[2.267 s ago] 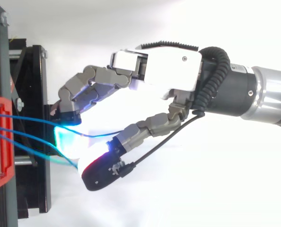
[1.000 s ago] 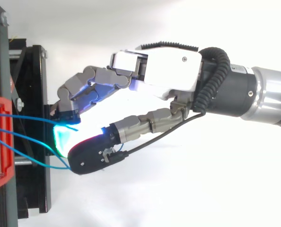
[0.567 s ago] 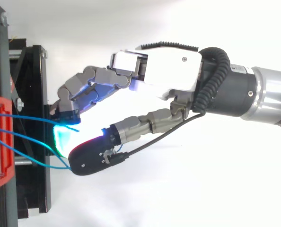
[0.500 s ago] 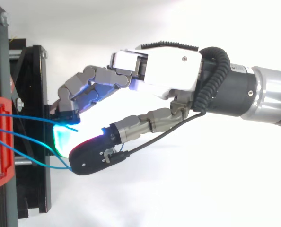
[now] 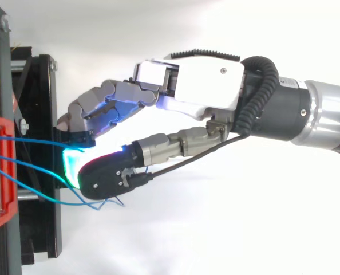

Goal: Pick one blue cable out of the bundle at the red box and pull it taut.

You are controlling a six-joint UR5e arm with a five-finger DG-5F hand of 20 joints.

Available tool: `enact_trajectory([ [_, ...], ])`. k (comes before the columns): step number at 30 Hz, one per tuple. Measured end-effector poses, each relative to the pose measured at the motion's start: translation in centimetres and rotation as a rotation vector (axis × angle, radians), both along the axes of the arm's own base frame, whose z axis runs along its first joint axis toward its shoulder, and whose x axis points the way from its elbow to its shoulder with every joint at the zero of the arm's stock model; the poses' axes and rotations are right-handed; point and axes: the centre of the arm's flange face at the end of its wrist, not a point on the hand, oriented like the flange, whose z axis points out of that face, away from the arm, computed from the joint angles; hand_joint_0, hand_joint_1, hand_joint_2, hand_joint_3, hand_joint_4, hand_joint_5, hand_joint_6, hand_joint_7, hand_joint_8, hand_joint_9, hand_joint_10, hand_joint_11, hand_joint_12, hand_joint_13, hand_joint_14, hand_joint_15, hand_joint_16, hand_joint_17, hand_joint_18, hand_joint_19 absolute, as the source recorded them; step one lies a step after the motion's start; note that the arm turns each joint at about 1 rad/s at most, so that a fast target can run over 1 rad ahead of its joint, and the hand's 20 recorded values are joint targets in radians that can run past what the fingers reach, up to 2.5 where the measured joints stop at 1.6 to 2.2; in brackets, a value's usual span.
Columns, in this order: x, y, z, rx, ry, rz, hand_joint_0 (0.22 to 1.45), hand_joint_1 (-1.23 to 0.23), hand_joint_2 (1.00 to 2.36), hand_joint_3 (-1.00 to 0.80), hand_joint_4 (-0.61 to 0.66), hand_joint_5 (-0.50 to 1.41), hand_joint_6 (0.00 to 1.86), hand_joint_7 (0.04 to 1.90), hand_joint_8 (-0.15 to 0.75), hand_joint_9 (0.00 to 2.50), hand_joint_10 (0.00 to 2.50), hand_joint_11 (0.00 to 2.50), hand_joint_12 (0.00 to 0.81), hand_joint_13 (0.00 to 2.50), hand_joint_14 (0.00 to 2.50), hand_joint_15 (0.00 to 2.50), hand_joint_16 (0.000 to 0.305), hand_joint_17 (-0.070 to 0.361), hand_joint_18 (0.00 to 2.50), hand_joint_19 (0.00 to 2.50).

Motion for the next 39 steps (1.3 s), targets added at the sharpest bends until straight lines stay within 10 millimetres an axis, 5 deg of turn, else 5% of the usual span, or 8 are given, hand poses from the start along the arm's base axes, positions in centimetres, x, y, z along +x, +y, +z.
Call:
enact_trajectory([
  [39, -0.32, -0.15, -0.34, 0.003, 0.032, -0.001, 0.59, -0.69, 1.02, 0.00, 0.25, -0.13, 0.88, 1.04, 0.398, 0.77, 0.01, 0.46, 0.416, 0.43, 0.01, 0.19, 0.062, 0.139, 0.52, 0.24],
])
